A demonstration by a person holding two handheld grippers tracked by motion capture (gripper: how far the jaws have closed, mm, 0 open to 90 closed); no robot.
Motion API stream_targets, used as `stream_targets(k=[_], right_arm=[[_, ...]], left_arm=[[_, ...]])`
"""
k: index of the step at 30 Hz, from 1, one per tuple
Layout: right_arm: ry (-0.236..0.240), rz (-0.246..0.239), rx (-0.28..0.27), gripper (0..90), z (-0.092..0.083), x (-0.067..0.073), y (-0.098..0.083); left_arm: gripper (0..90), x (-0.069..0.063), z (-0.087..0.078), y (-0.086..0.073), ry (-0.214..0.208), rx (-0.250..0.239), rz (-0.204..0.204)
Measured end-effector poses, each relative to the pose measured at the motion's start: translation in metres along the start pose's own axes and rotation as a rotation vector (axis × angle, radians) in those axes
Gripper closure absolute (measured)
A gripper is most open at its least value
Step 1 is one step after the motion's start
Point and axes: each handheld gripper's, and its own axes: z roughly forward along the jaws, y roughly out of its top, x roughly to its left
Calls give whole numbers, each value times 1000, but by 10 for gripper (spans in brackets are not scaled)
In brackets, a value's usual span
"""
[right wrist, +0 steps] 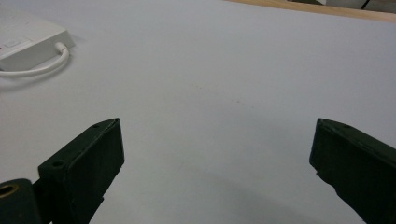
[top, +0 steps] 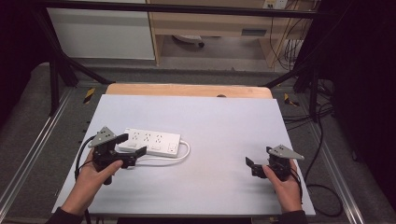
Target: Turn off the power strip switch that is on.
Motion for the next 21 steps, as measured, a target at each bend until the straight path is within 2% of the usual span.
stream_targets(k=[21], right_arm=[[-2,4,-1,35,-1,-2,0]], left_arm=[[75,-1,24,-2,6,56,24]])
